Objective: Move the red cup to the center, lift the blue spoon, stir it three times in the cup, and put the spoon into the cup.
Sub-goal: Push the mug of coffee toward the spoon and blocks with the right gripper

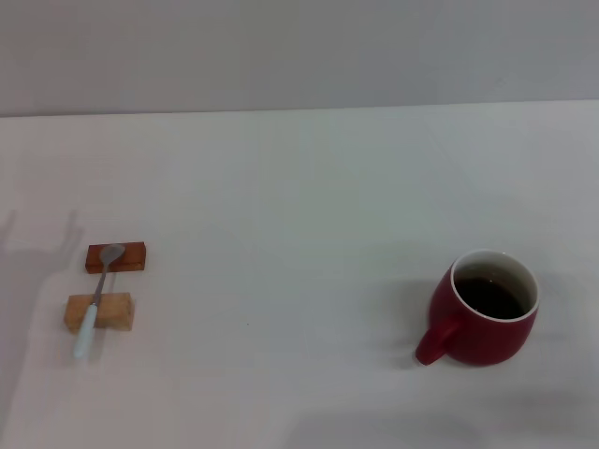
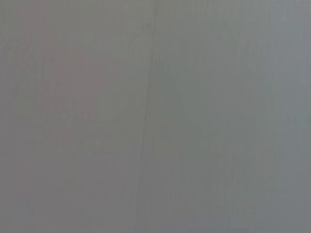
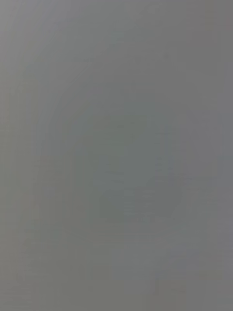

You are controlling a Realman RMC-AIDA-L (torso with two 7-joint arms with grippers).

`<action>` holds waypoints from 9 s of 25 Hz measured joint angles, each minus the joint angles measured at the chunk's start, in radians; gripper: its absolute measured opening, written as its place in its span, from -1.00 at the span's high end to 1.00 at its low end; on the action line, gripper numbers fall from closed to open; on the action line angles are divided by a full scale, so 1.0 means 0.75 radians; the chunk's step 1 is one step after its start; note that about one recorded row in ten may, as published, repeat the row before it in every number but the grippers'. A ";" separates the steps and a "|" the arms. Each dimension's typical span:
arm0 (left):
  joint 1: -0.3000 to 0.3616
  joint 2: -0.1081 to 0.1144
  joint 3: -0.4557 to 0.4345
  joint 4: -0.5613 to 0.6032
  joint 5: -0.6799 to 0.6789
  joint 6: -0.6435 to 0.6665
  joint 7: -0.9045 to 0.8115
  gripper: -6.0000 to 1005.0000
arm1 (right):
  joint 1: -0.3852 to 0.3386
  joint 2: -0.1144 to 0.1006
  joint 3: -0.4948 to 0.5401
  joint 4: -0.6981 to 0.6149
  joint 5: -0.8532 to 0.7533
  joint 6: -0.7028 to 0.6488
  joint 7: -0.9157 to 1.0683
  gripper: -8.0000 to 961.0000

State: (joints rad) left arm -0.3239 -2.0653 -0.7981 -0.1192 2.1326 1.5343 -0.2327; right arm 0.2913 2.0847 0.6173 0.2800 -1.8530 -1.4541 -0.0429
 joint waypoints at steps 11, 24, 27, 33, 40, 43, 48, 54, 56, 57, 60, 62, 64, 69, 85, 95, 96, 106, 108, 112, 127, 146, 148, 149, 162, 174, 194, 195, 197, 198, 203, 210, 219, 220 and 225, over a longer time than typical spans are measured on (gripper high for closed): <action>0.007 -0.001 0.001 -0.008 -0.004 -0.083 -0.001 -0.71 | 0.038 -0.002 0.000 -0.004 0.005 0.046 0.000 -0.39; -0.024 0.015 0.009 -0.019 0.006 -0.083 -0.110 -0.71 | 0.098 -0.004 0.012 -0.018 0.011 0.042 0.000 -0.39; -0.027 0.015 0.009 -0.019 0.008 -0.083 -0.110 -0.71 | 0.098 -0.004 0.015 -0.015 0.011 0.039 0.000 -0.39; -0.034 0.019 0.014 -0.017 0.016 -0.080 -0.145 -0.71 | 0.071 -0.004 0.019 -0.013 0.013 0.037 0.000 -0.39; -0.027 0.018 0.015 -0.017 0.016 -0.082 -0.146 -0.71 | 0.008 -0.005 -0.003 -0.004 0.002 -0.035 0.106 -0.39; -0.026 0.017 0.015 -0.017 0.016 -0.085 -0.147 -0.71 | -0.018 -0.006 -0.048 -0.019 -0.003 -0.047 0.167 -0.39; -0.024 0.014 0.015 -0.017 0.016 -0.095 -0.147 -0.71 | -0.048 -0.006 -0.067 -0.022 -0.004 -0.062 0.163 -0.39; -0.024 0.011 0.015 -0.017 0.016 -0.109 -0.148 -0.71 | -0.058 -0.005 -0.068 -0.022 -0.005 -0.068 0.168 -0.39; -0.020 0.011 0.015 -0.017 0.016 -0.108 -0.148 -0.71 | -0.061 -0.004 -0.072 -0.022 -0.006 -0.072 0.171 -0.39; -0.020 0.011 0.015 -0.017 0.016 -0.108 -0.148 -0.71 | -0.061 -0.003 -0.076 -0.021 -0.006 -0.072 0.171 -0.39; -0.015 0.011 0.015 -0.017 0.016 -0.109 -0.148 -0.71 | -0.062 -0.003 -0.084 -0.020 -0.006 -0.072 0.172 -0.39; -0.014 0.011 0.015 -0.017 0.016 -0.110 -0.148 -0.71 | -0.064 -0.002 -0.086 -0.020 -0.006 -0.072 0.172 -0.39; -0.012 0.011 0.015 -0.017 0.016 -0.110 -0.148 -0.71 | -0.065 -0.002 -0.091 -0.019 -0.006 -0.072 0.172 -0.39; -0.009 0.011 0.015 -0.017 0.016 -0.113 -0.148 -0.71 | -0.078 0.000 -0.138 -0.014 -0.006 -0.075 0.173 -0.39; -0.002 0.009 0.015 -0.003 0.016 -0.132 -0.148 -0.71 | -0.215 0.004 -0.200 0.056 0.009 -0.068 0.173 0.50; 0.001 0.009 0.031 -0.009 0.017 -0.131 -0.148 -0.71 | -0.191 0.002 -0.291 0.051 0.002 0.072 0.174 0.99; 0.002 0.009 0.031 -0.009 0.017 -0.130 -0.148 -0.71 | -0.187 0.001 -0.300 0.051 0.002 0.079 0.174 0.99; 0.012 0.009 0.034 -0.006 0.018 -0.125 -0.148 -0.71 | -0.219 0.000 -0.411 0.069 -0.001 0.010 0.171 0.99; 0.011 0.011 0.034 -0.006 0.018 -0.125 -0.148 -0.71 | -0.270 -0.001 -0.435 0.096 -0.001 -0.088 0.165 0.99; 0.005 0.011 0.033 -0.003 0.018 -0.132 -0.148 -0.71 | -0.310 -0.004 -0.449 0.108 -0.002 -0.178 0.164 0.99; -0.020 0.012 0.033 0.000 0.018 -0.189 -0.142 -0.71 | -0.332 -0.029 -0.473 0.103 0.004 -0.435 0.211 0.99; -0.010 0.007 0.049 -0.012 0.018 -0.209 -0.145 -0.71 | 0.069 -0.087 -0.397 -0.573 0.032 -0.712 1.354 0.98; -0.008 0.005 0.050 -0.013 0.018 -0.209 -0.146 -0.71 | 0.089 -0.072 -0.396 -0.647 0.081 -0.684 1.363 0.98; -0.007 0.004 0.050 -0.013 0.018 -0.209 -0.146 -0.71 | 0.099 -0.063 -0.396 -0.685 0.109 -0.660 1.363 0.98; -0.017 0.002 0.077 -0.016 0.018 -0.209 -0.146 -0.71 | 0.301 -0.057 -0.437 -1.071 0.380 0.014 1.294 0.98; -0.020 -0.003 0.082 -0.035 0.018 -0.211 -0.146 -0.71 | 0.261 -0.028 -1.233 -1.744 0.113 0.560 2.209 0.98; -0.024 -0.001 0.090 -0.052 0.018 -0.222 -0.146 -0.71 | 0.263 -0.072 -1.508 -2.180 -0.857 -0.083 2.901 0.99; -0.025 -0.001 0.094 -0.052 0.019 -0.222 -0.146 -0.71 | 0.256 -0.070 -1.527 -2.156 -0.862 -0.084 2.893 0.99; -0.026 0.000 0.099 -0.052 0.020 -0.222 -0.146 -0.71 | 0.249 -0.066 -1.551 -2.117 -0.866 -0.084 2.880 0.98; -0.026 0.001 0.100 -0.051 0.020 -0.222 -0.146 -0.71 | 0.244 -0.063 -1.570 -2.084 -0.867 -0.084 2.874 0.98; -0.026 0.001 0.101 -0.049 0.020 -0.222 -0.146 -0.71 | 0.232 -0.055 -1.623 -2.042 -0.866 -0.083 2.872 0.98; -0.026 0.001 0.101 -0.042 0.020 -0.221 -0.146 -0.71 | 0.223 -0.029 -1.685 -2.049 -0.863 -0.088 2.870 0.98; -0.026 0.002 0.100 -0.041 0.020 -0.221 -0.146 -0.71 | 0.223 -0.027 -1.799 -2.038 -0.869 -0.109 2.874 0.98; -0.026 0.003 0.099 -0.041 0.020 -0.221 -0.146 -0.71 | 0.223 -0.027 -1.809 -2.038 -0.870 -0.113 2.875 0.98; -0.026 0.003 0.095 -0.043 0.020 -0.224 -0.145 -0.71 | 0.223 -0.027 -1.852 -2.038 -0.871 -0.154 2.876 0.98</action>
State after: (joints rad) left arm -0.3436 -2.0632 -0.7269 -0.1516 2.1475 1.3666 -0.3414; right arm 0.4586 2.0648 -0.7718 -1.2484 -2.5063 -1.5695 2.1144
